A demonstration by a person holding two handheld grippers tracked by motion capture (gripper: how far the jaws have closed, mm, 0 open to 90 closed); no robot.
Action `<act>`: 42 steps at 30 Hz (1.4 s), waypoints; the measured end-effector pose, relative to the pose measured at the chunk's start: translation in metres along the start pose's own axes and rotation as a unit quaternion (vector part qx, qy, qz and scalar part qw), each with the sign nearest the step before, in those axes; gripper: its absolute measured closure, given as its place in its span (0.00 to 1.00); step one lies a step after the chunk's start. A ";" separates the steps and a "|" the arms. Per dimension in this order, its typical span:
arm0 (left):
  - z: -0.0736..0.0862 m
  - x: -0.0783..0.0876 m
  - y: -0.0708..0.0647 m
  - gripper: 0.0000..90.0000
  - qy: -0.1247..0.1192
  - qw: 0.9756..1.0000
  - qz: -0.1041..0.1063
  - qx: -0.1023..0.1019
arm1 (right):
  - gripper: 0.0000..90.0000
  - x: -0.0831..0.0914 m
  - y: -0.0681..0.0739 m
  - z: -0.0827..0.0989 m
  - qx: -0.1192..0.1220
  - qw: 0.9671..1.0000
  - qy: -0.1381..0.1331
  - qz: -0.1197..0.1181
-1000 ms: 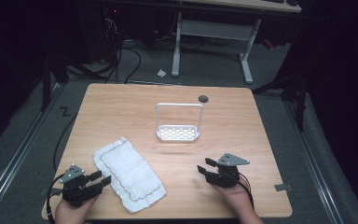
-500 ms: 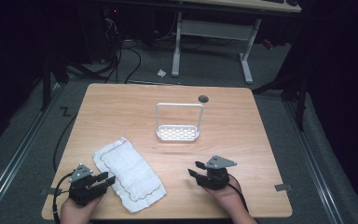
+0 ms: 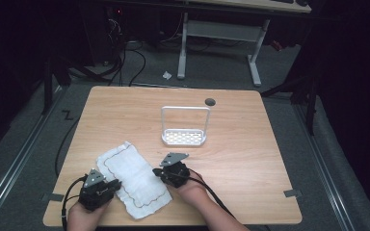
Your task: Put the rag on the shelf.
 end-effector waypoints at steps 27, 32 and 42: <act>-0.020 -0.045 -0.082 0.89 0.027 0.992 0.093 -0.078 | 0.99 0.082 0.008 0.088 -0.031 0.999 0.016 0.035; -0.031 -0.061 -0.095 0.89 0.033 0.989 0.110 -0.098 | 0.90 0.094 0.005 0.088 -0.033 0.999 0.001 0.035; -0.036 -0.074 -0.106 0.89 0.019 0.987 0.128 -0.094 | 0.88 0.063 -0.041 0.064 -0.042 0.995 0.015 0.087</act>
Point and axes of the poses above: each handheld gripper's, and its own axes: x roughly backward along the jaws, z roughly out of its underside, y roughly to its left, the point moved 4 cm from there along -x, roughly forward along the jaws, and after that the axes turned 2 degrees about x, right-handed, at the moved point
